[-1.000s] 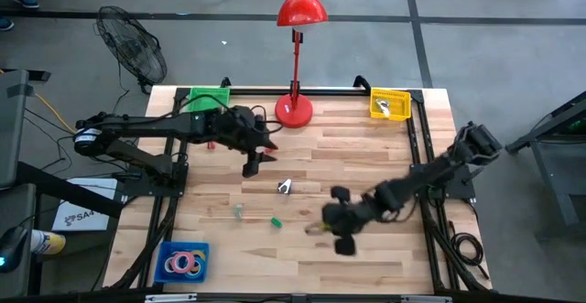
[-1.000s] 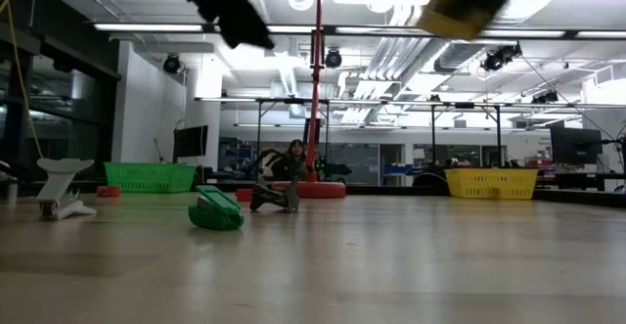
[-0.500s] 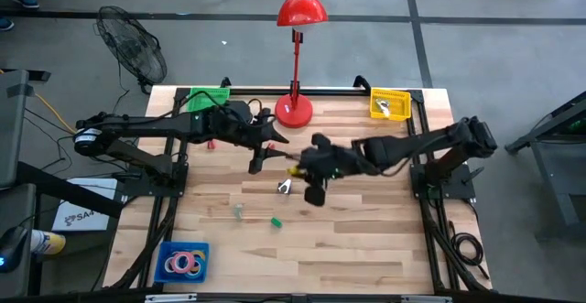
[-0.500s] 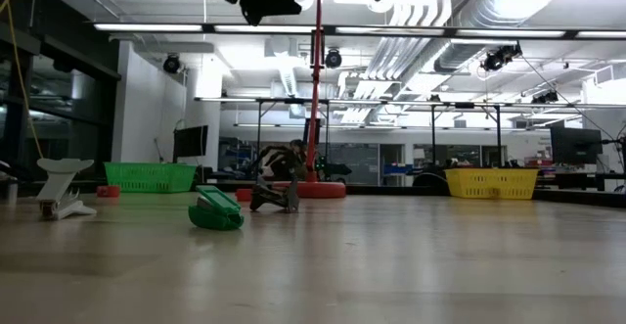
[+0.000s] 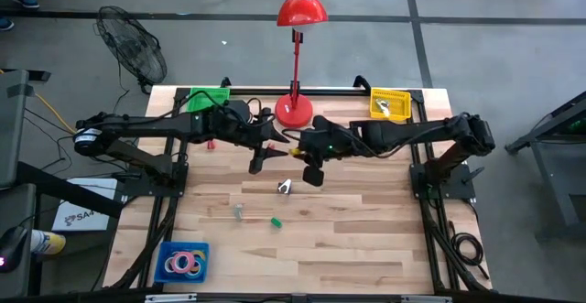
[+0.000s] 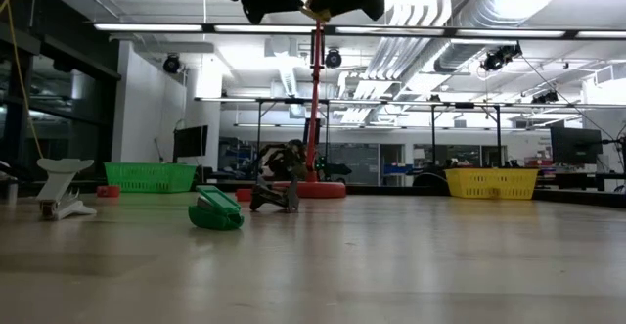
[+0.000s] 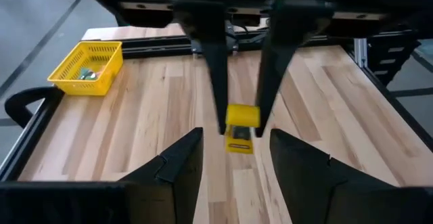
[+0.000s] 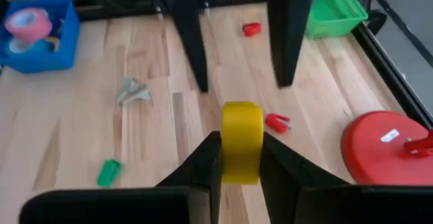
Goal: Pick and place Stapler, Stapler remover, tape
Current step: Put the yellow stapler into the green basket
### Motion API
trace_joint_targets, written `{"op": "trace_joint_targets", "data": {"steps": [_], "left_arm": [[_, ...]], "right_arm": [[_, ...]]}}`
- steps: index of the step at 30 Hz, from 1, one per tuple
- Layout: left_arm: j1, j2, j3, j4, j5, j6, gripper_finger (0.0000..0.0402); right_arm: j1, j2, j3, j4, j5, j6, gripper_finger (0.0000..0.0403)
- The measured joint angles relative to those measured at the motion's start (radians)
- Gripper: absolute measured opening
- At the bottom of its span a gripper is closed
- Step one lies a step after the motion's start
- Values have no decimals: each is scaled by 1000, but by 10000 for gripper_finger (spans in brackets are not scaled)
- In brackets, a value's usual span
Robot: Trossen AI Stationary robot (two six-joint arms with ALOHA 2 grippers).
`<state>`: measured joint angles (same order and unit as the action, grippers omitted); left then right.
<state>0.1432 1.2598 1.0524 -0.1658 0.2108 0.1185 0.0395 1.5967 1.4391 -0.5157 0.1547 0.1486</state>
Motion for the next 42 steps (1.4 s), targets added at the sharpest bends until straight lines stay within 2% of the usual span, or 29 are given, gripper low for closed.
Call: {"op": "trace_joint_targets", "data": {"steps": [4,17,31,42], "left_arm": [[0,0,0,0,0,-1,168],[1,0,0,0,-7,-11,168],[0,0,0,72,0,-13,168],[0,0,0,69,22,-13,168]], "right_arm": [[-7,0,0,-15,-8,-30,64],[-19,0,0,99,-9,-65,64],[-20,0,0,110,-12,-79,64],[-20,0,0,117,-9,-77,64]]}}
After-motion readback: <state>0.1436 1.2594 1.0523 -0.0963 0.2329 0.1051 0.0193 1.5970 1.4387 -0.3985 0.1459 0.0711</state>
